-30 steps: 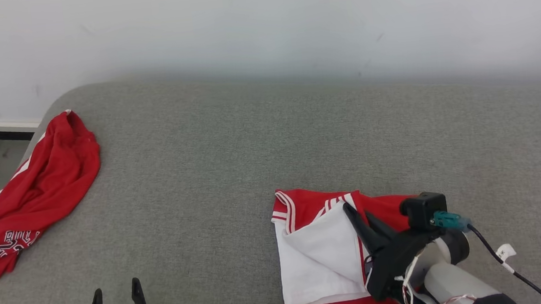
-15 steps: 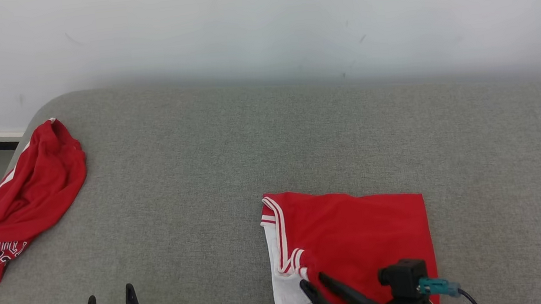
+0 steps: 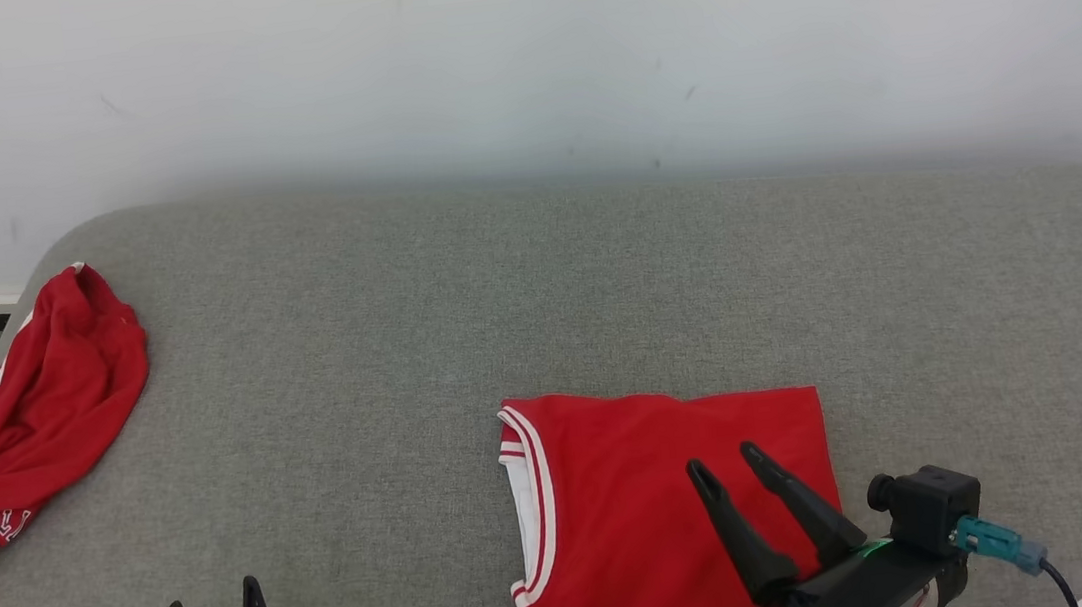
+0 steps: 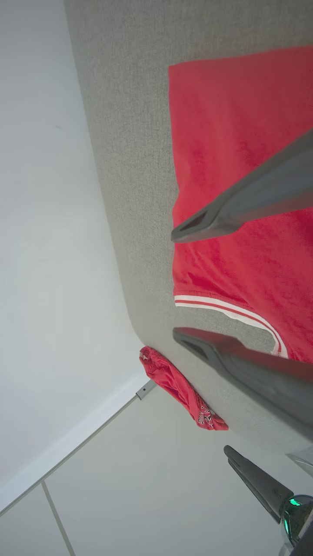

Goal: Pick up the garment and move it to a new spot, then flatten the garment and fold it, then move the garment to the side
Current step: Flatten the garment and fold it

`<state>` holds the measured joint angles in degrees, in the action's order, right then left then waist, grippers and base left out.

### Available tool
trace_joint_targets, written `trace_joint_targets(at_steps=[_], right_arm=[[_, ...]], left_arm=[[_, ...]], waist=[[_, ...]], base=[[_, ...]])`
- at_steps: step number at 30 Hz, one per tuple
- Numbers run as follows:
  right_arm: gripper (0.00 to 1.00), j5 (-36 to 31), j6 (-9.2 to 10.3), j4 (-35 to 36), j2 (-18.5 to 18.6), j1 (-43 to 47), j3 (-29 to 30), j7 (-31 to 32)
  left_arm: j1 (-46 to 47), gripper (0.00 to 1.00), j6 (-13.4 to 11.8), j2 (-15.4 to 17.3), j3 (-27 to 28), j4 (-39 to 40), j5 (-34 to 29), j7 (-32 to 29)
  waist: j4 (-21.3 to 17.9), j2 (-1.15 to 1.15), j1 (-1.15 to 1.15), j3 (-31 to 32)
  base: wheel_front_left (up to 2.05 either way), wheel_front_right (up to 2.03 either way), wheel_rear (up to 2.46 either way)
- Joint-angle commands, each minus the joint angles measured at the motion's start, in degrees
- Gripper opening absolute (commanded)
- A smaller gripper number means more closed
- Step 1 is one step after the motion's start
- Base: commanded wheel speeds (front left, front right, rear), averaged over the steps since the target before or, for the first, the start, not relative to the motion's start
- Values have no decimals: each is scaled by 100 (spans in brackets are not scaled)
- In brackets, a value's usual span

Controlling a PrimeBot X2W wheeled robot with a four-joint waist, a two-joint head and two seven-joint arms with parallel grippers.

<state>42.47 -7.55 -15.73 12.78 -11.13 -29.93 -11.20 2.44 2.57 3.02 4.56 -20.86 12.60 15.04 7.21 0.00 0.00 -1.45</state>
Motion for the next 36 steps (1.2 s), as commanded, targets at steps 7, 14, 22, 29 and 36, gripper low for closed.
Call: trace_joint_targets(at_steps=[7, 14, 22, 29, 36], right_arm=[[100, -1316, 14, -51, -130, 257, 702, -281], [100, -2199, 14, 192, -612, 743, 2237, -394], [100, -2725, 14, 687, -898, 1234, 3109, -406], [100, -2790, 14, 781, -986, 1438, 3062, -398], [100, -2889, 14, 660, -991, 1583, 2896, -398]], left_arm=[[-86, 100, 21, 9, 39, 90, -87, 13], [-314, 100, -127, 207, -60, 354, -537, 14], [-470, 100, -46, 464, -171, 622, -723, 13], [-637, 100, -36, 543, 35, 755, -558, 13], [-781, 100, 90, 619, -62, 809, -628, 13]], waist=[[-20, 0, 0, 61], [-199, 0, 0, 153], [-394, 0, 0, 273], [-519, 0, 0, 411], [-540, 0, 0, 511]], base=[[0, 0, 0], [0, 0, 0], [0, 0, 0], [0, 0, 0], [0, 0, 0]])
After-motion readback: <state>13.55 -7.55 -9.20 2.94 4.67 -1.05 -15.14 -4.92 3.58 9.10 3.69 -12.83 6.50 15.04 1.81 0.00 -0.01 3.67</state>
